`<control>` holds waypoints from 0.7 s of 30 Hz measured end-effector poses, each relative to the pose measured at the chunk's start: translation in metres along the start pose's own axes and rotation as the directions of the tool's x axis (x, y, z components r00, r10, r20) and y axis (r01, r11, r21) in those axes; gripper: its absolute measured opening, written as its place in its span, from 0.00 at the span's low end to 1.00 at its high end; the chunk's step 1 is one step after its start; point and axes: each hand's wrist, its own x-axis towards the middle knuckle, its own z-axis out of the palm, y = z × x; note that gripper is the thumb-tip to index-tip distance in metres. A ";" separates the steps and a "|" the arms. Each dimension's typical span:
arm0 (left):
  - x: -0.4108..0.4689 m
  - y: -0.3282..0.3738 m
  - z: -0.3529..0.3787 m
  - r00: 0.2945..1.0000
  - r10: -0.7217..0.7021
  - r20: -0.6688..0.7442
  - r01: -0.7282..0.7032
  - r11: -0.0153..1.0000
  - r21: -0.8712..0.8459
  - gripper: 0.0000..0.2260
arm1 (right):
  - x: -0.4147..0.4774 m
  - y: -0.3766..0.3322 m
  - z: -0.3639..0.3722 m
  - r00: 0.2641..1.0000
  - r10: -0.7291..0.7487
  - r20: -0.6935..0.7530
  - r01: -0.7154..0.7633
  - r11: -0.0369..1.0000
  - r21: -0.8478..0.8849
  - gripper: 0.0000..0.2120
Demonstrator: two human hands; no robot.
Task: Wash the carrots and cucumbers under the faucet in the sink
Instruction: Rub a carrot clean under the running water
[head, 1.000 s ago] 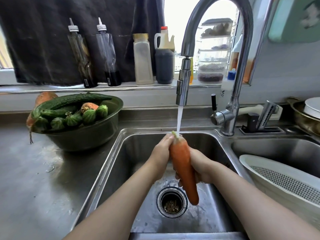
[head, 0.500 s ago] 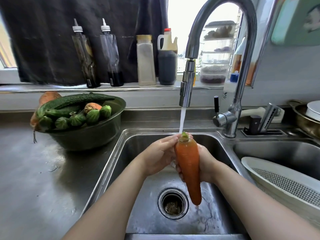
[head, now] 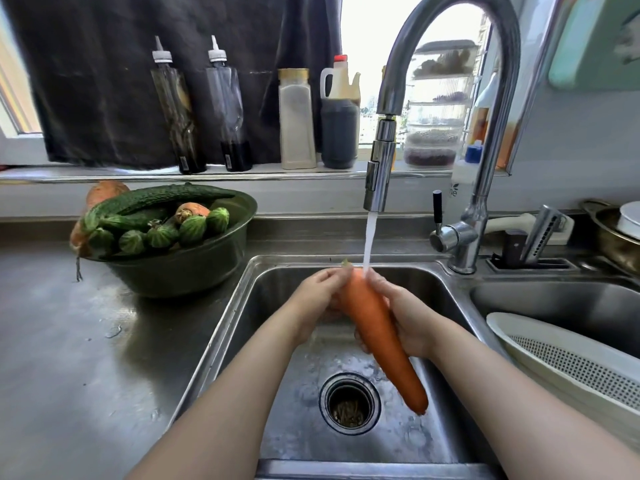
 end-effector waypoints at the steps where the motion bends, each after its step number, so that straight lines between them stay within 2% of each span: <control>1: 0.001 0.001 -0.005 1.000 -0.023 0.019 0.023 1.000 -0.014 0.19 | 0.000 0.000 -0.001 1.000 0.011 -0.007 -0.011 1.000 -0.012 0.39; 4: 0.006 -0.002 -0.018 0.985 -0.108 0.131 0.109 0.994 0.004 0.15 | 0.004 0.006 -0.004 0.996 0.069 -0.064 -0.076 0.991 -0.111 0.39; 7: 0.013 -0.017 -0.028 0.960 -0.215 0.181 0.174 0.960 0.218 0.14 | 0.011 0.020 -0.001 0.983 0.159 -0.095 -0.177 0.956 -0.232 0.36; 9: 0.016 -0.026 -0.035 0.943 -0.287 0.171 0.232 0.931 0.282 0.12 | 0.014 0.030 0.002 0.968 0.245 -0.060 -0.251 0.913 -0.323 0.33; 12: 0.016 -0.034 -0.050 0.911 -0.385 0.146 0.275 0.833 0.480 0.12 | 0.020 0.043 0.000 0.968 0.246 -0.056 -0.242 0.842 -0.482 0.17; 13: 0.015 -0.036 -0.054 0.888 -0.436 0.147 0.290 0.778 0.558 0.12 | 0.021 0.046 0.002 0.969 0.239 -0.066 -0.233 0.787 -0.571 0.16; 14: 0.014 -0.039 -0.056 0.851 -0.505 0.143 0.321 0.717 0.619 0.12 | 0.022 0.048 0.005 0.967 0.242 -0.081 -0.230 0.688 -0.688 0.20; 15: 0.011 -0.040 -0.055 0.801 -0.582 0.141 0.355 0.651 0.672 0.12 | 0.022 0.050 0.009 0.961 0.263 -0.091 -0.229 0.561 -0.796 0.25; 17: 0.007 -0.040 -0.050 0.706 -0.698 0.122 0.362 0.503 0.785 0.16 | 0.022 0.051 0.020 0.953 0.289 -0.093 -0.191 0.334 -0.923 0.27; 18: 0.006 -0.038 -0.048 0.697 -0.710 0.100 0.331 0.442 0.834 0.18 | 0.022 0.052 0.025 0.954 0.286 -0.095 -0.175 0.273 -0.946 0.27; 19: 0.005 -0.035 -0.045 0.724 -0.686 0.071 0.296 0.403 0.866 0.19 | 0.024 0.052 0.027 0.958 0.274 -0.087 -0.159 0.254 -0.954 0.26; 20: 0.004 -0.032 -0.043 0.768 -0.639 0.049 0.267 0.389 0.882 0.19 | 0.024 0.051 0.029 0.960 0.266 -0.086 -0.162 0.279 -0.946 0.25; 21: 0.003 -0.029 -0.041 0.808 -0.587 0.036 0.244 0.391 0.887 0.19 | 0.026 0.051 0.030 0.963 0.254 -0.088 -0.176 0.348 -0.921 0.23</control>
